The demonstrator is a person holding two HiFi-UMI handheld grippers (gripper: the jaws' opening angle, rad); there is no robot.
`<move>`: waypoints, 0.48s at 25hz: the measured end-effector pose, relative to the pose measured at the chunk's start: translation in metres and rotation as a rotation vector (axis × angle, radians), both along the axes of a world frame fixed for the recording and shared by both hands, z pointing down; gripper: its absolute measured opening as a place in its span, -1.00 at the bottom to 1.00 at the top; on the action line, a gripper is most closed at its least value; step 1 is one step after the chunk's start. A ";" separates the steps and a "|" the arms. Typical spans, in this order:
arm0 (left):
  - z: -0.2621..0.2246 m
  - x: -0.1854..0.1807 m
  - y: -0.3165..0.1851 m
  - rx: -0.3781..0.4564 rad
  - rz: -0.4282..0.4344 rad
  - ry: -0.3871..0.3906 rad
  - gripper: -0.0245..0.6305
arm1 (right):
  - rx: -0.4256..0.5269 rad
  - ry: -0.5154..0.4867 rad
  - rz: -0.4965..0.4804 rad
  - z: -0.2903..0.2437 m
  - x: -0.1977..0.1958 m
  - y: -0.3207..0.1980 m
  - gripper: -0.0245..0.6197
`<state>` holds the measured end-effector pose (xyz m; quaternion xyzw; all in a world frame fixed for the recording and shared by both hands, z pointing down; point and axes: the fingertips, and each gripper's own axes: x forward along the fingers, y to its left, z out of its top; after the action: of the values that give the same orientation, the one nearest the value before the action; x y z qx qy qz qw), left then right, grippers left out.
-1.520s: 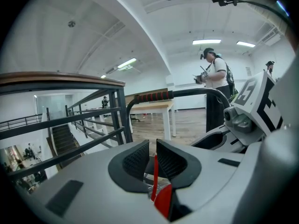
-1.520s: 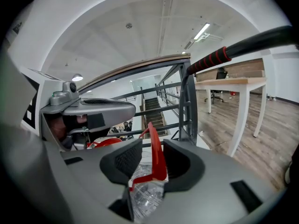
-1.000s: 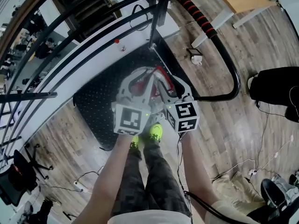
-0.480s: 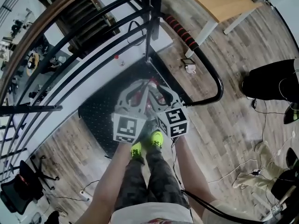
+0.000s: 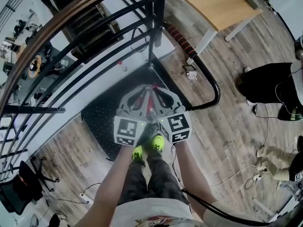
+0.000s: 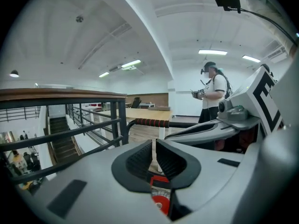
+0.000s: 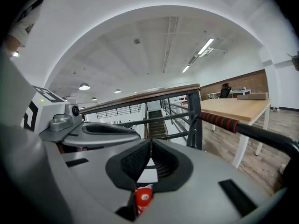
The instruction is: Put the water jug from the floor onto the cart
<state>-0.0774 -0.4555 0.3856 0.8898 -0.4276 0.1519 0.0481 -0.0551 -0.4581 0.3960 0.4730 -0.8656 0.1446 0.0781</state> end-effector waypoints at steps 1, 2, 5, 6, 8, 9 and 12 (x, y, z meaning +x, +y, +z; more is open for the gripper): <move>-0.002 0.000 0.000 0.001 -0.005 0.005 -0.82 | 0.007 -0.001 0.002 -0.003 -0.001 -0.001 -0.83; -0.004 0.000 -0.001 0.002 -0.008 0.008 -0.82 | 0.012 -0.002 0.004 -0.005 -0.001 -0.001 -0.83; -0.007 -0.001 0.001 0.000 -0.011 0.008 -0.82 | 0.016 -0.007 0.006 -0.009 -0.004 0.000 -0.83; -0.008 -0.001 0.001 0.000 -0.011 0.008 -0.82 | 0.016 -0.008 0.007 -0.010 -0.004 -0.001 -0.83; -0.011 -0.003 0.000 -0.002 -0.010 0.009 -0.82 | 0.014 -0.012 0.009 -0.013 -0.007 -0.003 -0.83; -0.012 -0.005 -0.001 -0.004 -0.010 0.008 -0.82 | 0.012 -0.015 0.010 -0.013 -0.009 -0.005 -0.83; -0.012 -0.010 -0.004 -0.007 -0.017 0.003 -0.82 | 0.008 -0.026 0.002 -0.014 -0.015 -0.007 -0.83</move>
<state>-0.0876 -0.4592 0.3739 0.8862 -0.4345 0.1519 0.0531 -0.0697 -0.4649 0.3821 0.4724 -0.8665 0.1474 0.0650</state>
